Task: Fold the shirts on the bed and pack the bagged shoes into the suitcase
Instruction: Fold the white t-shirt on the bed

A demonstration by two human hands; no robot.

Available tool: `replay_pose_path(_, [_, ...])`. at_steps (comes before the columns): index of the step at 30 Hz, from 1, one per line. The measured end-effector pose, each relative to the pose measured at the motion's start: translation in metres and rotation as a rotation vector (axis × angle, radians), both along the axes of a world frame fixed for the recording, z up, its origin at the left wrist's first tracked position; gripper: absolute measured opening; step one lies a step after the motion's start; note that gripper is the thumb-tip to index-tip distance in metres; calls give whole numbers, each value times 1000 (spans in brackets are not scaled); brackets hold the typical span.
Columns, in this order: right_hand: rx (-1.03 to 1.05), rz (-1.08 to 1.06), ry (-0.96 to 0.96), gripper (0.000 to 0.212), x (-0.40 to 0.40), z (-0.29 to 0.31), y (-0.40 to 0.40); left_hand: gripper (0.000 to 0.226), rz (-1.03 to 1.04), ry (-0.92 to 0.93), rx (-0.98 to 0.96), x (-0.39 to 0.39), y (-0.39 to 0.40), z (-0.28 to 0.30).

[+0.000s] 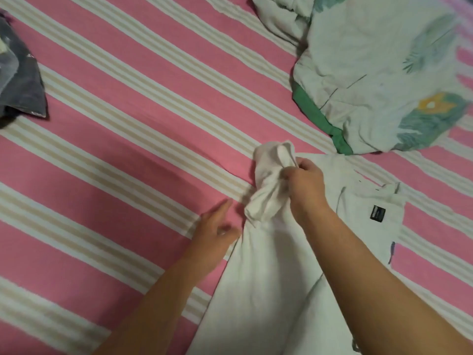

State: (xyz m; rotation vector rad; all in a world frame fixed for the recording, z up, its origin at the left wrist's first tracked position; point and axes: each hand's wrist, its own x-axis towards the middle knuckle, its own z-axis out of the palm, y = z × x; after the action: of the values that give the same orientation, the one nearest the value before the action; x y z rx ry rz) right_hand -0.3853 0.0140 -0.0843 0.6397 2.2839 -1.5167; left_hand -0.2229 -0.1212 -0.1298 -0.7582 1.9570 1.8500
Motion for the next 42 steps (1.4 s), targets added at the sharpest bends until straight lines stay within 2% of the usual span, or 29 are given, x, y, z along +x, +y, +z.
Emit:
replay_pose_path(2, [-252,-254,-184,5,21,6,63,65,-103,10,-153,12,4,-8])
replay_pose_path(3, [-361,-323,-300,6,35,6,86,70,-139,22,-230,16,8,-9])
replay_pose_path(5, [-448,-384,-474,25,54,-3,115,81,-200,28,-333,27,16,-14])
replay_pose_path(7, [-459,-403,-531,37,64,-12,124,81,-249,-25,-355,40,23,-13])
replay_pose_path(10, [-436,-430,-549,39,70,-22,119,76,-276,-143,-359,75,24,-12])
replay_pose_path(12, [-402,-427,-574,29,65,-22,116,72,-239,-221,-329,102,24,-10])
replay_pose_path(13, [-400,-421,-609,19,60,-19,115,63,-216,-264,-295,114,26,-5])
replay_pose_path(16, [-479,-408,-709,8,40,-7,111,27,-197,-345,-317,155,38,12])
replay_pose_path(17, [-540,-410,-700,4,36,-3,109,24,-187,-368,-333,171,41,13])
replay_pose_path(19, [-637,-375,-603,16,34,9,104,20,-173,-464,-381,206,49,16])
replay_pose_path(21, [-639,-321,-456,21,36,26,104,16,-163,-497,-460,243,60,17])
replay_pose_path(23, [-621,-303,-366,19,40,48,114,11,-108,-436,-562,275,72,27])
replay_pose_path(25, [-570,-300,-295,25,40,65,139,16,-61,-347,-684,289,88,51])
replay_pose_path(28, [-513,-274,-209,36,37,89,191,16,-135,-158,-820,294,127,94])
replay_pose_path(31, [-497,-230,-125,41,28,105,248,12,-219,-64,-801,299,192,128])
replay_pose_path(33, [-484,-243,-70,35,31,106,285,14,-310,-58,-816,300,240,132])
replay_pose_path(36, [-354,-297,-52,27,41,81,341,15,-448,-184,-717,296,313,112])
replay_pose_path(38, [-215,-298,-124,26,39,50,376,13,-519,-220,-685,294,348,83])
replay_pose_path(41, [-11,-96,-304,13,36,4,408,12,-627,-241,-694,300,373,28])
replay_pose_path(42, [33,-46,-322,20,33,-9,414,18,-678,-236,-711,302,375,16])
